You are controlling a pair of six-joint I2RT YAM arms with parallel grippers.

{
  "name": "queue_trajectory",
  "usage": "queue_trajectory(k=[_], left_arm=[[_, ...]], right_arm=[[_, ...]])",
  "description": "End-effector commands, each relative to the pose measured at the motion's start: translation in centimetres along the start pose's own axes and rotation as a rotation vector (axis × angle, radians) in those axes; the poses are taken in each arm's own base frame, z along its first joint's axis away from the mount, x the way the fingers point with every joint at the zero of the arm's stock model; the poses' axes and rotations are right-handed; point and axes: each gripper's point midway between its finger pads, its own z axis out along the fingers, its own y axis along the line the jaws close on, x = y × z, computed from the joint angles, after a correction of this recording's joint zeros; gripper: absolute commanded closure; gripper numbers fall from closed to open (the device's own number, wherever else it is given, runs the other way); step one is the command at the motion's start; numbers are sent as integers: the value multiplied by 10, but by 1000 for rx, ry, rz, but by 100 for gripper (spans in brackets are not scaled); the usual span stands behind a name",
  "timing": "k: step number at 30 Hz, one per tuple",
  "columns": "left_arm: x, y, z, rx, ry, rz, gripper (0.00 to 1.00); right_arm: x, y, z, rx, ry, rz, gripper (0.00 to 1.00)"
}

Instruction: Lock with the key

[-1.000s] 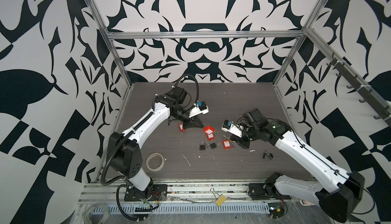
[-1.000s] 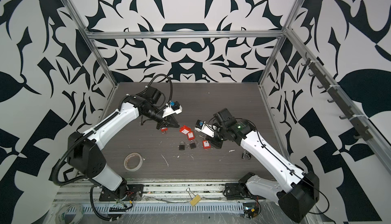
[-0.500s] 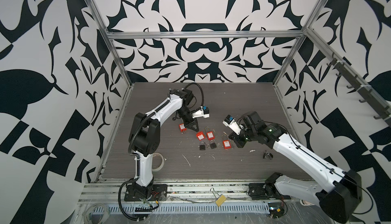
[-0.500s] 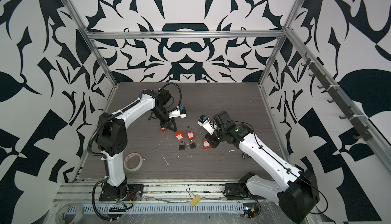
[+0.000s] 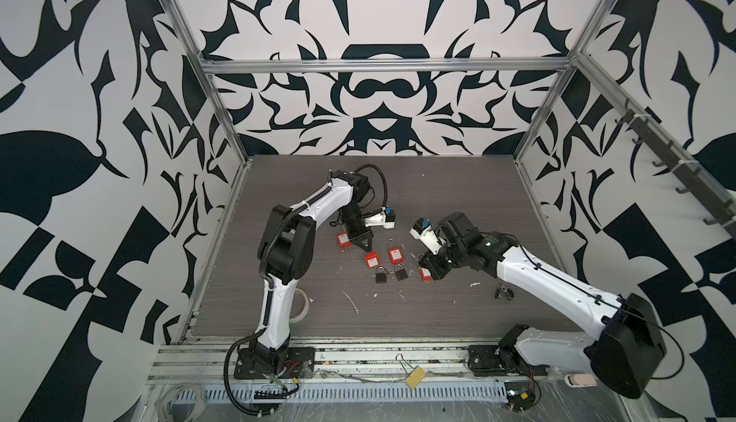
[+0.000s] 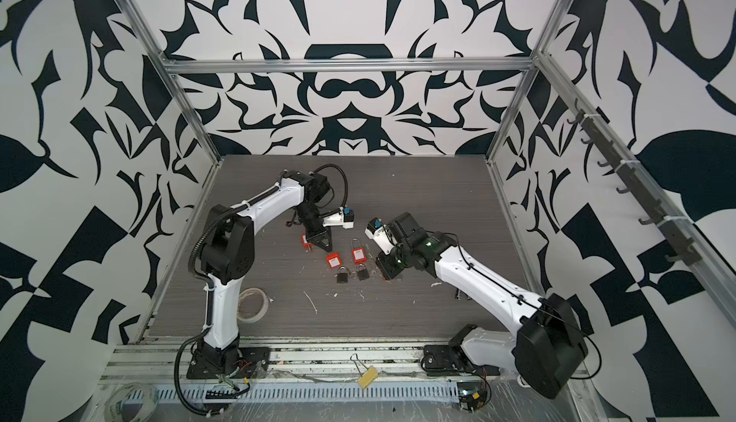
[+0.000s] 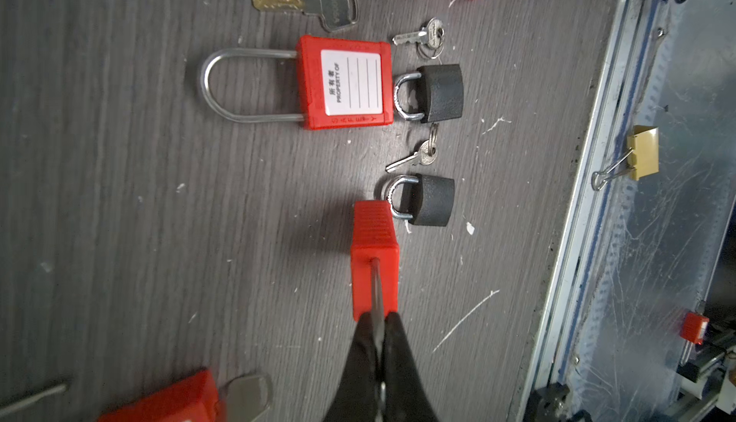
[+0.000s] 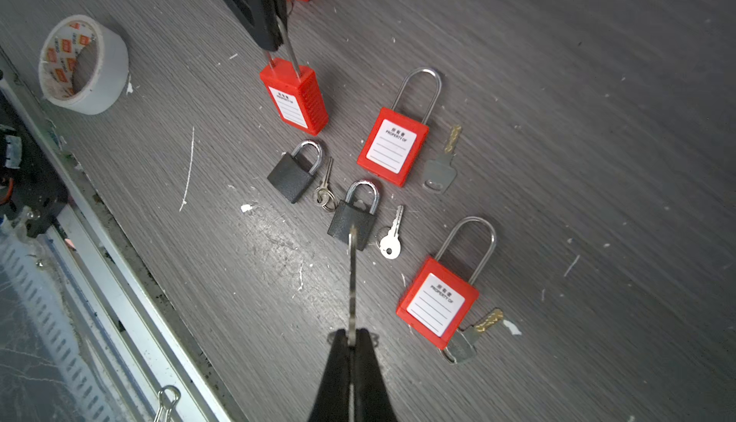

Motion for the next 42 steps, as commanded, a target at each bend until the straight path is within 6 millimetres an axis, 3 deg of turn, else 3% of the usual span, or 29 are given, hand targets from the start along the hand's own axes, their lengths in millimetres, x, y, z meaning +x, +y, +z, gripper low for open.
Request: queue_trajectory(k=[1, 9, 18, 24, 25, 26, 28, 30, 32, 36, 38, 41, 42], left_arm=[[1, -5, 2, 39, 24, 10, 100], [-5, 18, 9, -33, 39, 34, 98], [-9, 42, 14, -127, 47, 55, 87], [-24, 46, 7, -135, 7, 71, 77], [-26, 46, 6, -135, -1, 70, 74], [-29, 46, 4, -140, -13, 73, 54], [-36, 46, -2, -154, -45, 80, 50], [-45, 47, -14, -183, -83, 90, 49], [-55, 48, -32, -226, -130, 94, 26], [-73, 54, -86, -331, -334, 36, 23], [-73, 65, -112, -414, -446, -31, 21], [-56, 71, -146, -482, -581, -137, 0], [-51, 67, -155, -489, -626, -160, 1]], right_arm=[[-14, 12, 2, -38, -44, 22, 100], [-21, 17, 14, -62, -56, 74, 100], [-28, 17, 21, -65, -53, 149, 100], [-32, 19, 21, -61, -39, 163, 100], [-32, 20, 21, -57, -37, 161, 100], [-32, 20, 19, -52, -33, 163, 100], [-33, 20, 17, -42, -33, 169, 100], [-34, 21, 13, -39, -28, 191, 100], [-35, 22, 10, -26, -14, 211, 100], [-40, 27, 8, -9, 4, 233, 100], [-44, 26, 12, 1, 15, 257, 100], [-49, 27, 24, -5, 46, 324, 100], [-51, 28, 28, -9, 57, 333, 100]])
